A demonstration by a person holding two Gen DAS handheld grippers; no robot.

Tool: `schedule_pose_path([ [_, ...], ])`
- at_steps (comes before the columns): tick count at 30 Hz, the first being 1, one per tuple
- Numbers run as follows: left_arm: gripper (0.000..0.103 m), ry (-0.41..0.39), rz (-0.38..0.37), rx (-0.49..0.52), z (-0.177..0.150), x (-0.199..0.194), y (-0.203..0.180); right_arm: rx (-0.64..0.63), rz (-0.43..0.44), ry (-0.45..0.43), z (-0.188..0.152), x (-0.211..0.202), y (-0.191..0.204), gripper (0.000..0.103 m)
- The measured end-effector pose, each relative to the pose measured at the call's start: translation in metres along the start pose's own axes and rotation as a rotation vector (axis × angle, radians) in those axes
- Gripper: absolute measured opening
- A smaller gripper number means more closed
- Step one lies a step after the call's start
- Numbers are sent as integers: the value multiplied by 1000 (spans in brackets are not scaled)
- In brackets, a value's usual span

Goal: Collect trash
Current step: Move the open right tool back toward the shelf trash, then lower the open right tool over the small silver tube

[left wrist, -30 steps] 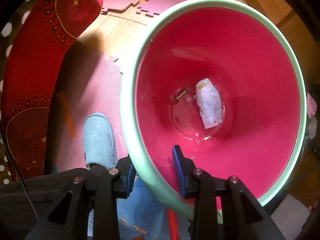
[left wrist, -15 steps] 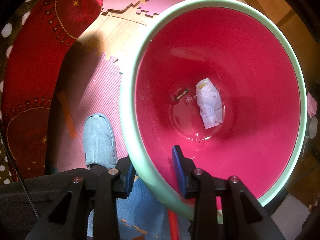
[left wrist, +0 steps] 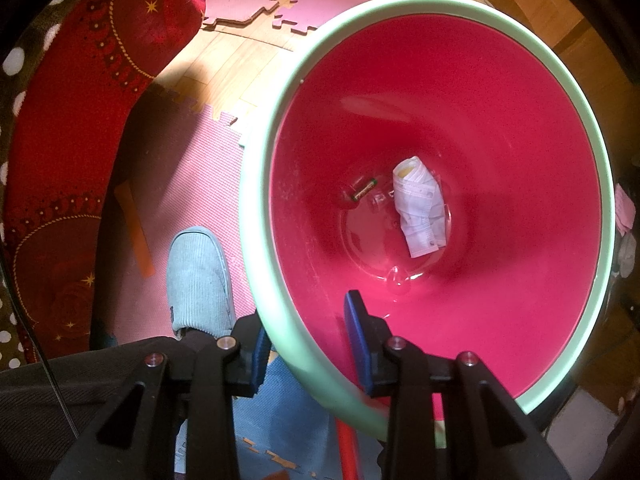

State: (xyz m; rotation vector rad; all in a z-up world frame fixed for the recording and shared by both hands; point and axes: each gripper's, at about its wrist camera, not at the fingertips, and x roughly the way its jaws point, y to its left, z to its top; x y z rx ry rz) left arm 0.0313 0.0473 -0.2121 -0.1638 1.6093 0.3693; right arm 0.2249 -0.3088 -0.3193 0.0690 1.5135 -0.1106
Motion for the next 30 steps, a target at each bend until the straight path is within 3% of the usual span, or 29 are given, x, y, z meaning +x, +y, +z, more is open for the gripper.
schedule_pose_path([
  [15,36,-1,2,1,0,1,-1,12,-11,-18,17,15,-20,33],
  [30,36,0,2,-1,1,1,-1,-53,-38,2,31,41,-17,33],
])
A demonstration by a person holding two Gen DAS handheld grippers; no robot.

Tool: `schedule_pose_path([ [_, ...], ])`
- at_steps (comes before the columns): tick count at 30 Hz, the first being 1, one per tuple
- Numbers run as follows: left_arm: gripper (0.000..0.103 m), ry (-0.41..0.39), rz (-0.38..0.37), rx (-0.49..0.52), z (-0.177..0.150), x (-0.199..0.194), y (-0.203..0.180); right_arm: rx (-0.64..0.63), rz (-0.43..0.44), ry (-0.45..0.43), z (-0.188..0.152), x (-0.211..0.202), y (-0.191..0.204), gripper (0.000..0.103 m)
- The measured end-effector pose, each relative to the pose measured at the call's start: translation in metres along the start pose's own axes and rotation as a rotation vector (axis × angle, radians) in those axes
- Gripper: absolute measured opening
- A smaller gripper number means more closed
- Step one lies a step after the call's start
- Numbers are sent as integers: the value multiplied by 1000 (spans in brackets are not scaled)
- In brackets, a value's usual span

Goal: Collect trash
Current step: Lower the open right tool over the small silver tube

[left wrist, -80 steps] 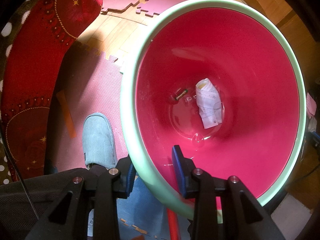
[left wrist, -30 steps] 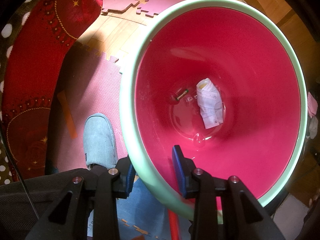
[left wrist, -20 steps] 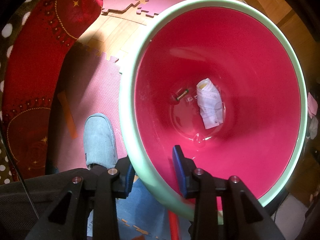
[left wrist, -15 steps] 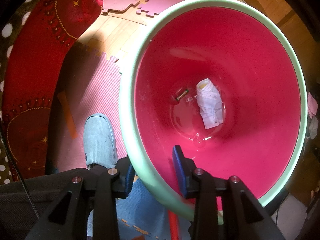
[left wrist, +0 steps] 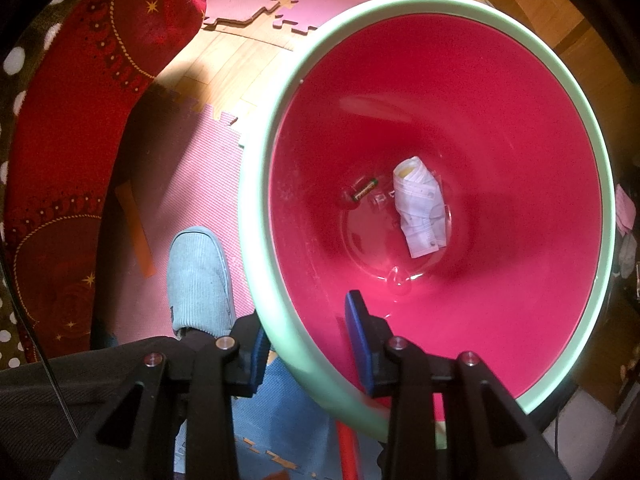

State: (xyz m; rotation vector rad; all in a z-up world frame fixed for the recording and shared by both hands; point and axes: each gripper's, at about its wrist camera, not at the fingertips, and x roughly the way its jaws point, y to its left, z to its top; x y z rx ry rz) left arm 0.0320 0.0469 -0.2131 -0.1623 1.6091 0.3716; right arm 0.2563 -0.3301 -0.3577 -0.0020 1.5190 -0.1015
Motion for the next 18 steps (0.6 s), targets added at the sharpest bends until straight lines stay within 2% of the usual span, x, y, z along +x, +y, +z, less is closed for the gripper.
schedule_pose_path([
  [8,36,-1,0,0,0,0,0,-90,-68,-33,6,3,12,33],
  [18,36,0,1,0,0,0,0,-119,-73,-50,-5,13,5,33],
])
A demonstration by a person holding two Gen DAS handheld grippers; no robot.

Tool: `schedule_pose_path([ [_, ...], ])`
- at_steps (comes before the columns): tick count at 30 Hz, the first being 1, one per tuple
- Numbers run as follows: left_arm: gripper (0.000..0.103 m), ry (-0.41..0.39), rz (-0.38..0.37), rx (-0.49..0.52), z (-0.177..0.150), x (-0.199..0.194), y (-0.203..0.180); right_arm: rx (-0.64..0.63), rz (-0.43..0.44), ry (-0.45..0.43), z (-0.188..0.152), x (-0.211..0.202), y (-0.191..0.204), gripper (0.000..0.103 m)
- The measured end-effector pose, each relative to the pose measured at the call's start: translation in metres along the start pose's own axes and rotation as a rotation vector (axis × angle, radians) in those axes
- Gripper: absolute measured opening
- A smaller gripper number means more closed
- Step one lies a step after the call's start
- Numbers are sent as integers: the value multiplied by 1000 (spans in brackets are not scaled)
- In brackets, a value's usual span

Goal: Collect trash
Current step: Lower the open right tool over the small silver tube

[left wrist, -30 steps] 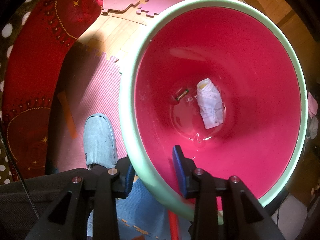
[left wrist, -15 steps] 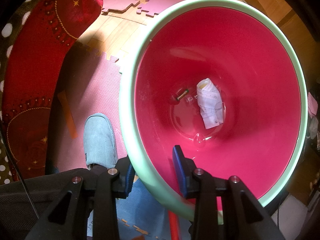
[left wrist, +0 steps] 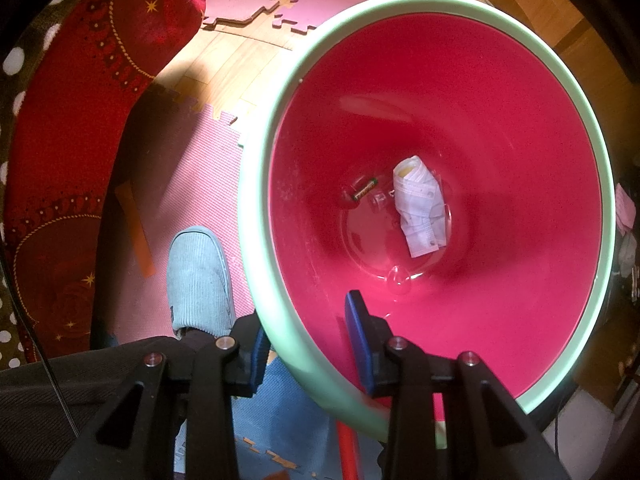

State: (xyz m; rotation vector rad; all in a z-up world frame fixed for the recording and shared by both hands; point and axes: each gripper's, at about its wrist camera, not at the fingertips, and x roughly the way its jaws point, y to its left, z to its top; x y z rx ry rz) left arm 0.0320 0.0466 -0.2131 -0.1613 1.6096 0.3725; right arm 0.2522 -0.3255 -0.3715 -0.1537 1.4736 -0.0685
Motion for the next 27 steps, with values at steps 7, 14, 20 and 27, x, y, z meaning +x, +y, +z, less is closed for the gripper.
schedule_pose_path([
  [7,36,3,-2,1,0,1,0,-59,-30,36,7,15,-2,33],
  [14,36,7,-2,5,-1,0,0,-113,-57,18,11,23,2,44],
  [20,36,9,-2,5,-1,2,-1,-117,-47,7,14,23,1,44],
  [27,36,10,-3,4,-1,2,-2,-129,-71,3,18,22,3,51],
])
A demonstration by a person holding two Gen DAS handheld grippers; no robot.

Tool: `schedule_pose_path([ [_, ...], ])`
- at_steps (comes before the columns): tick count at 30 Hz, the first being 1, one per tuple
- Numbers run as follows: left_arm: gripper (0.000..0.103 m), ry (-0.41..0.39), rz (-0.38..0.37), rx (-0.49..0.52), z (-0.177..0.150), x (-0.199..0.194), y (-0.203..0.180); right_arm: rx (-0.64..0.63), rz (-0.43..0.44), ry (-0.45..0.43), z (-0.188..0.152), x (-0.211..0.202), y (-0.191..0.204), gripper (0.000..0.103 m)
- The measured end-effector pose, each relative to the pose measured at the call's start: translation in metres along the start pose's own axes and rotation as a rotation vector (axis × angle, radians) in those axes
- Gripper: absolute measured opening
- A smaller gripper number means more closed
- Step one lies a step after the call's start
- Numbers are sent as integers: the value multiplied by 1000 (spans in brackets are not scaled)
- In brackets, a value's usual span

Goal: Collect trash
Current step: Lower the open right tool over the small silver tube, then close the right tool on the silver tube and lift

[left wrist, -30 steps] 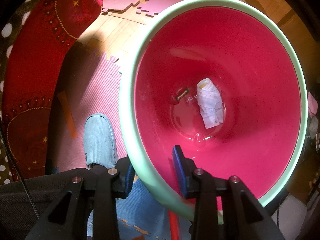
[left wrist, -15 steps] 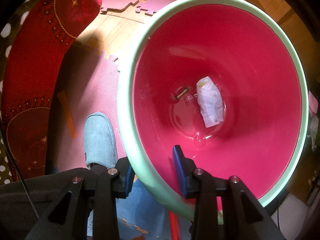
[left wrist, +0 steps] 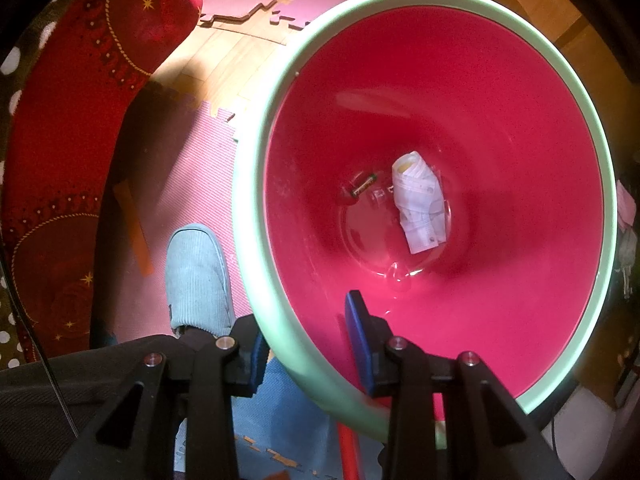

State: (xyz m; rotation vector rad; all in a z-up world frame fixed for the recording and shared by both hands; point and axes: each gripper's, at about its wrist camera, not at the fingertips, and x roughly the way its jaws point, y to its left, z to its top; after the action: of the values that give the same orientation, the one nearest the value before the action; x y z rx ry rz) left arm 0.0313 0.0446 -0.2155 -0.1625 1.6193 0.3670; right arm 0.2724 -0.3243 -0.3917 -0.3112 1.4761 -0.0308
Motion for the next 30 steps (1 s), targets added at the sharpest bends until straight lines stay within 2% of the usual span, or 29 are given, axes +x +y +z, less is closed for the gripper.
schedule_pose_path([
  [3,36,-1,0,1,0,0,0,-13,-12,4,-1,1,4,51],
  [6,36,1,-2,1,-1,1,-1,20,20,19,1,4,2,50],
  [7,36,1,-1,1,-1,1,-1,35,33,23,-1,4,2,48],
  [9,36,1,-1,1,-1,1,-3,50,70,27,-2,5,1,38],
  [12,36,2,-2,1,-2,2,-4,29,52,22,-2,4,5,36],
  [18,36,3,-3,0,-3,2,-4,65,72,26,-3,5,1,34],
  [19,36,2,-2,0,-3,2,-4,67,74,21,-4,4,-1,31],
  [20,36,3,-2,0,-3,3,-4,70,80,9,-5,1,-1,23],
  [21,36,3,-2,1,-3,2,-4,80,83,5,-6,-1,-3,22],
  [30,36,5,-6,0,-3,2,-4,82,97,15,-7,-7,-7,22],
])
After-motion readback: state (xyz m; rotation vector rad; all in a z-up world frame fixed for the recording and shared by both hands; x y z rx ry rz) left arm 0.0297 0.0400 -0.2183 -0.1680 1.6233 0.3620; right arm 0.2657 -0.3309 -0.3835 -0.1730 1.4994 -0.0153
